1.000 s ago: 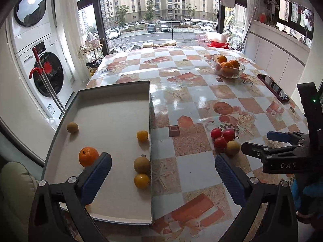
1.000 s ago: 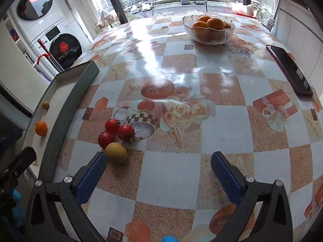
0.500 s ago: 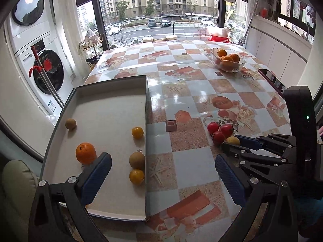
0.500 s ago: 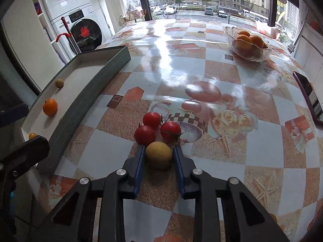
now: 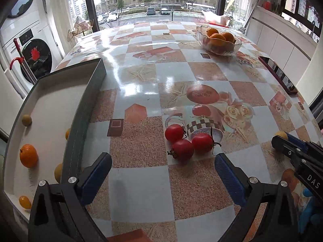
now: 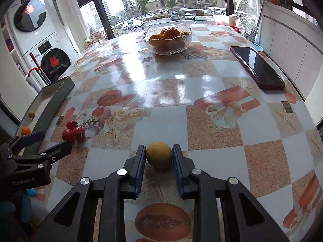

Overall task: Organize fruits
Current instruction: 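Grasp the yellow-green fruit on the tablecloth with the right tool, then position the open left tool around a red tomato while the right tool holds the yellow-green fruit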

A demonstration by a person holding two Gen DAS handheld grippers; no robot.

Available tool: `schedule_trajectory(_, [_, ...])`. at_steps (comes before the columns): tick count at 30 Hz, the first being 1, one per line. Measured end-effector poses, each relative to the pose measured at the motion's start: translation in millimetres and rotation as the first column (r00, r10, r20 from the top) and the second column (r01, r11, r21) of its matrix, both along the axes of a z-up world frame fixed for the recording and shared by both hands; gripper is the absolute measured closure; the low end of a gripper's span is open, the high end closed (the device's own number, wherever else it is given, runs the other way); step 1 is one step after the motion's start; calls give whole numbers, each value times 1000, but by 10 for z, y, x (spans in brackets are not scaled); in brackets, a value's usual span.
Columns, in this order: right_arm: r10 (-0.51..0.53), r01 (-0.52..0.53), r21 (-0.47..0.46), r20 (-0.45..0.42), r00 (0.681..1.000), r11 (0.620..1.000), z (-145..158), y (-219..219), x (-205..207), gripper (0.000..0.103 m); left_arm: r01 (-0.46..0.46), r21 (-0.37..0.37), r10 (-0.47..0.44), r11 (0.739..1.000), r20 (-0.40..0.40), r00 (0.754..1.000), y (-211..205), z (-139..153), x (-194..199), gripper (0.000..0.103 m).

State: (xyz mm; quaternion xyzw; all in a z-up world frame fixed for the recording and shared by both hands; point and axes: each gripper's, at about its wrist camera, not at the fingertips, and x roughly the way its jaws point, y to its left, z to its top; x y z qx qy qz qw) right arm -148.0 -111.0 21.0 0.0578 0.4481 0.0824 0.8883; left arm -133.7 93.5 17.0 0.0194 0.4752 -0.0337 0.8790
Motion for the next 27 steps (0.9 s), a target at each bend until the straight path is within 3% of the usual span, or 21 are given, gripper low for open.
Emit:
schedule_trajectory(2, [-4, 4, 2, 7, 1000, 1000, -5, -3, 0, 74, 0, 12, 0, 1000, -25, 1000, -27, -49, 49, 25])
schedule_trajectory(5, [1, -1, -2, 23, 1000, 1000, -28, 7, -10, 74, -18, -3, 18, 1000, -9, 1000, -13, -63, 67, 36])
schedule_trajectory(6, [1, -1, 2, 27, 1000, 1000, -31, 2, -14, 74, -12, -7, 12, 1000, 2, 1000, -15, -56, 61, 51])
schedule_trajectory(8, [0, -1, 13, 34, 999, 1000, -39, -16, -21, 74, 4, 8, -4, 1000, 15, 1000, -33, -46, 43, 67])
schedule_trajectory(13, [-1, 0, 24, 45, 999, 1000, -52, -28, -38, 74, -13, 11, 12, 1000, 35, 999, -15, -49, 4, 65])
schedule_trajectory(20, [-2, 1, 18, 53, 999, 1000, -47, -11, -53, 74, -36, 12, 35, 999, 79, 996, 33, -74, -34, 54])
schedule_trajectory(27, [-1, 1, -3, 62, 998, 1000, -54, 21, -52, 74, -39, -18, 40, 999, 86, 995, 67, -93, -39, 54])
